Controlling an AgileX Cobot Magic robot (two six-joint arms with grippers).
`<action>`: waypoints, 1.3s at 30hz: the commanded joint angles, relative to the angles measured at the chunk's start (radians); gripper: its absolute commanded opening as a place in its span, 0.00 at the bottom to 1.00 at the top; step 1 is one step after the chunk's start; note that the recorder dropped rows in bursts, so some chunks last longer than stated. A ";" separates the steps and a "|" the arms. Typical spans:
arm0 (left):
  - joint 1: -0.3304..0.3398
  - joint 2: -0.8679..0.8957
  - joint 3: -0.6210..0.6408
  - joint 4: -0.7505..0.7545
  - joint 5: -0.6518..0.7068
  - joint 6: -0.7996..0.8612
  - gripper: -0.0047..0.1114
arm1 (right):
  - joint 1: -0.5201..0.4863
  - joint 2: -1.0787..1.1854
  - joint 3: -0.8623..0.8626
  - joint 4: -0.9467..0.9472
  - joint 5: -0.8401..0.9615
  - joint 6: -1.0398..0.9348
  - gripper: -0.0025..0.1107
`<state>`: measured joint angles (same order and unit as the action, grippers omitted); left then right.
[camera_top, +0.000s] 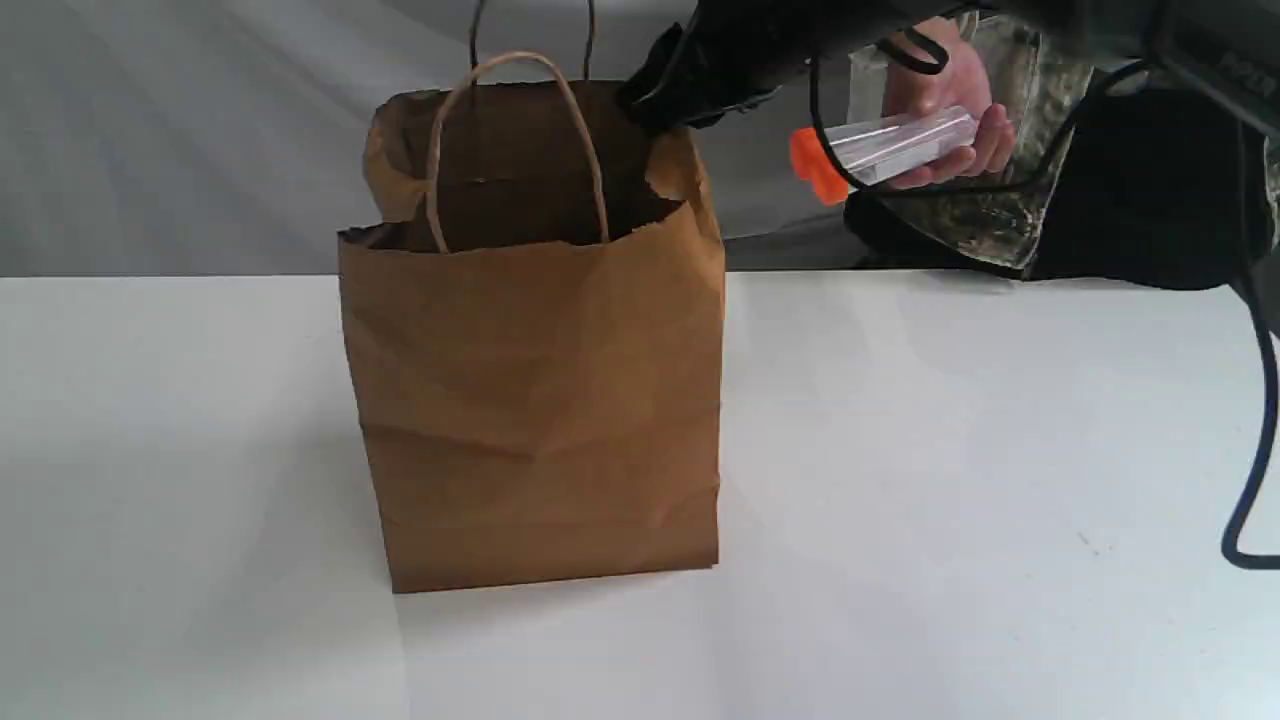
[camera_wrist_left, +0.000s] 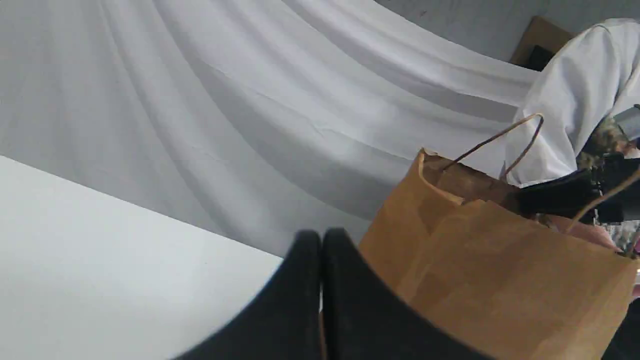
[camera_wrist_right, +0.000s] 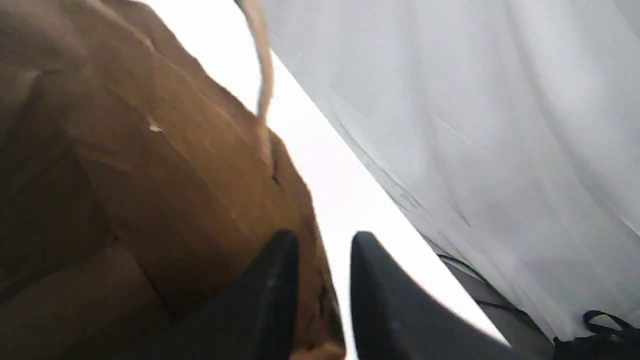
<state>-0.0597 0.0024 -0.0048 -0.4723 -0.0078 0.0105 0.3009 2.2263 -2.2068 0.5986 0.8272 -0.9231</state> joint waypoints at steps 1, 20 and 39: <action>-0.003 -0.002 0.005 0.005 0.002 -0.011 0.04 | -0.005 -0.001 -0.006 0.011 0.010 0.007 0.51; -0.003 -0.002 0.005 0.016 0.000 -0.011 0.04 | -0.005 0.069 -0.006 0.021 -0.006 0.038 0.05; -0.185 0.027 -0.105 0.447 -0.219 -0.355 0.04 | 0.002 0.069 -0.006 0.021 0.020 0.057 0.02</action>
<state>-0.2057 0.0117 -0.1036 -0.0990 -0.1597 -0.2845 0.3009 2.2997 -2.2068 0.6140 0.8381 -0.8728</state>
